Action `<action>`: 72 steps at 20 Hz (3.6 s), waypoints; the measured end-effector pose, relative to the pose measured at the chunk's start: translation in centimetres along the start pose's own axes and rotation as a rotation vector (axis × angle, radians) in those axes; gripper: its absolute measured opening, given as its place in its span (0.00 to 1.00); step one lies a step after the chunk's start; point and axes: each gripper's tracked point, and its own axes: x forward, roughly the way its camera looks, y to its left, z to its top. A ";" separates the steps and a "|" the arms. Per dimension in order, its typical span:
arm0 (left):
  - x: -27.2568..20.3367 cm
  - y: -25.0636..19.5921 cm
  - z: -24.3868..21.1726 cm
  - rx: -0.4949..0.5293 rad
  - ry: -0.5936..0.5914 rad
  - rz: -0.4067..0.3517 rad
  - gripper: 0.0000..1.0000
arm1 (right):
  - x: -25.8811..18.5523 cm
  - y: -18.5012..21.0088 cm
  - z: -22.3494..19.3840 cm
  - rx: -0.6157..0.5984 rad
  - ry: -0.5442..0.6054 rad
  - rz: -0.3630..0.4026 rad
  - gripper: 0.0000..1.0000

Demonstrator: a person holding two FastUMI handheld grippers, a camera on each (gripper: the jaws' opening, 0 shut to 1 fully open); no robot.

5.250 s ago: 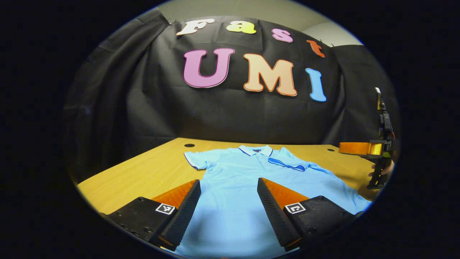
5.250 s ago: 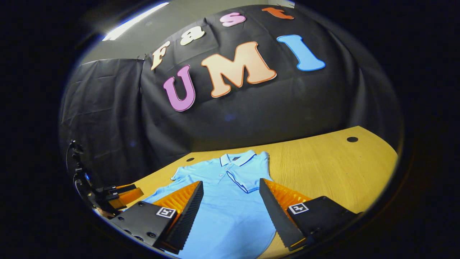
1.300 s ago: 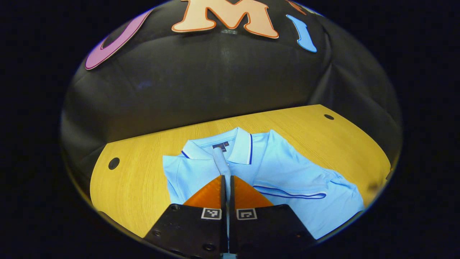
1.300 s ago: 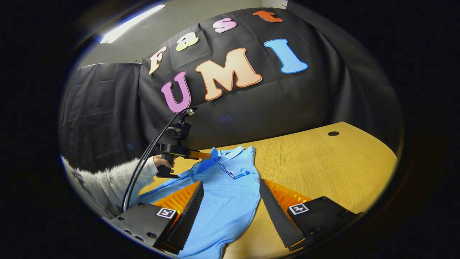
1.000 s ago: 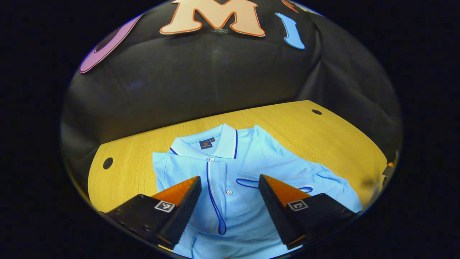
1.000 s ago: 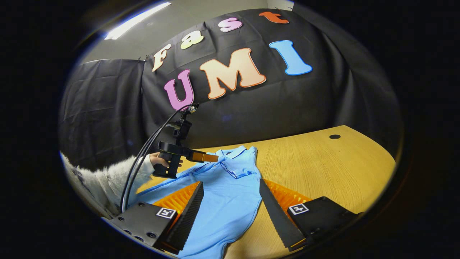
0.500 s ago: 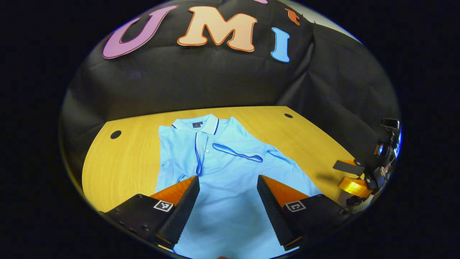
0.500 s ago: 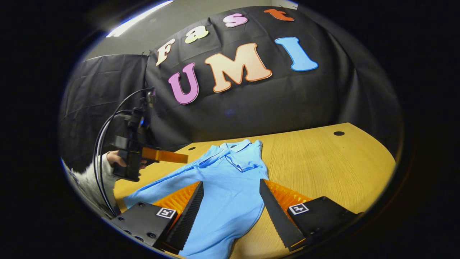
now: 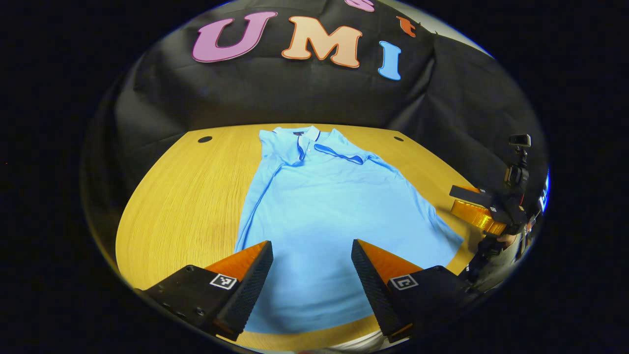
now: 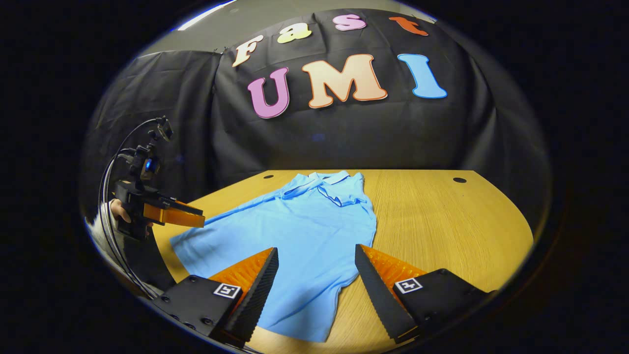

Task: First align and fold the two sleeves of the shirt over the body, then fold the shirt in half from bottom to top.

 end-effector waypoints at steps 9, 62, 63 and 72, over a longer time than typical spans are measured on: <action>-2.7 1.8 -4.4 -0.036 -0.002 0.088 0.96 | -2.5 1.4 -5.8 -0.070 0.127 -0.023 0.98; 6.2 4.3 14.6 -0.079 -0.273 0.031 0.00 | 11.3 -1.9 7.9 0.012 0.102 -0.095 0.02; 6.8 5.0 15.7 -0.082 -0.279 0.039 0.00 | 12.0 -2.3 8.7 0.008 0.096 -0.103 0.02; 12.3 9.0 23.9 -0.145 -0.331 0.069 0.00 | 20.4 -7.6 15.0 0.033 0.038 -0.194 0.02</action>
